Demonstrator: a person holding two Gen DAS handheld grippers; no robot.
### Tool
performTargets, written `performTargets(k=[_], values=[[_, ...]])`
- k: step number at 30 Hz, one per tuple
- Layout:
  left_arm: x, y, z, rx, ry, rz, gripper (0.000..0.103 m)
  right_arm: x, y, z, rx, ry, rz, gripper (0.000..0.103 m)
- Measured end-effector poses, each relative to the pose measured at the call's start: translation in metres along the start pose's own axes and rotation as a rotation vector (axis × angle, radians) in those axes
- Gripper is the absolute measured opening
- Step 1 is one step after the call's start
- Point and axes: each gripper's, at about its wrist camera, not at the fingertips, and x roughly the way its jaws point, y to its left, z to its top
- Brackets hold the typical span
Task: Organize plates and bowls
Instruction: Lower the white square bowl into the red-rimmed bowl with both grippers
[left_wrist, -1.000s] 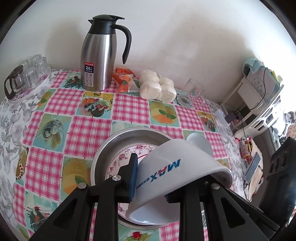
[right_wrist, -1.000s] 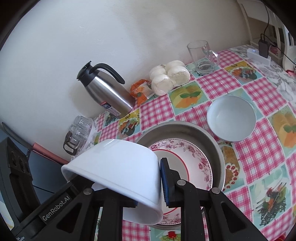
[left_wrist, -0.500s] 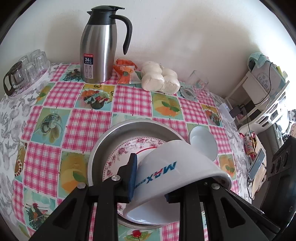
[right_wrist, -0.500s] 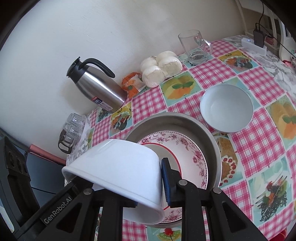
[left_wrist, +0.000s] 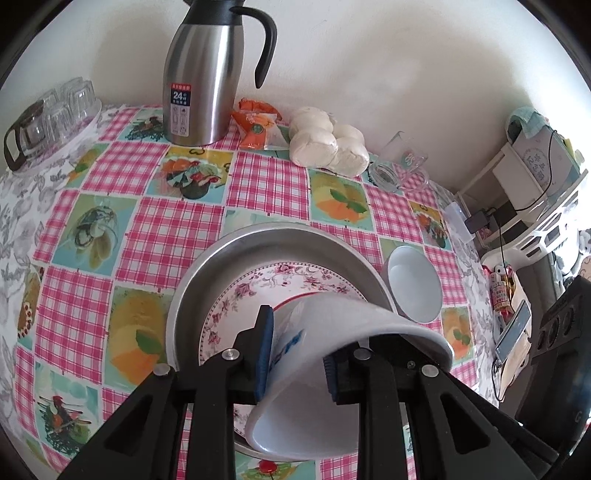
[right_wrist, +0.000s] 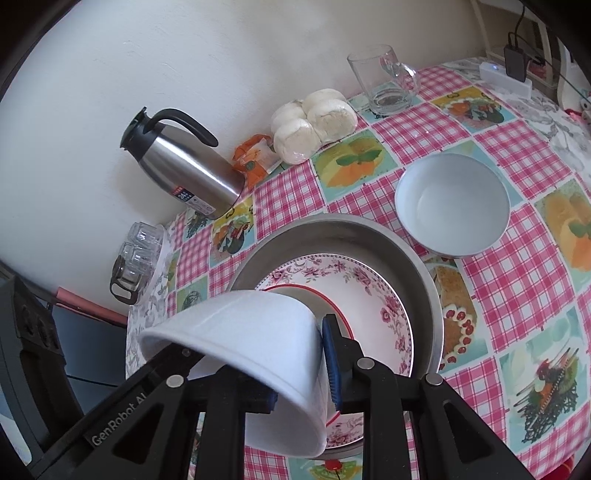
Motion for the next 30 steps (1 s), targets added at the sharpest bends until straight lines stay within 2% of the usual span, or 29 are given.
performTargets(k=[11, 19, 30], values=[[0.015, 0.001, -0.002, -0.011, 0.021, 0.041, 0.024, 0.006, -0.005, 0.004, 0.008, 0.0, -0.007, 0.028], [0.012, 0.005, -0.002, -0.041, 0.02, 0.03, 0.024, 0.002, -0.005, 0.006, 0.011, 0.005, 0.017, 0.032], [0.006, 0.008, -0.001, -0.058, 0.01, 0.018, 0.024, -0.01, -0.007, 0.01, 0.004, -0.005, 0.053, 0.033]])
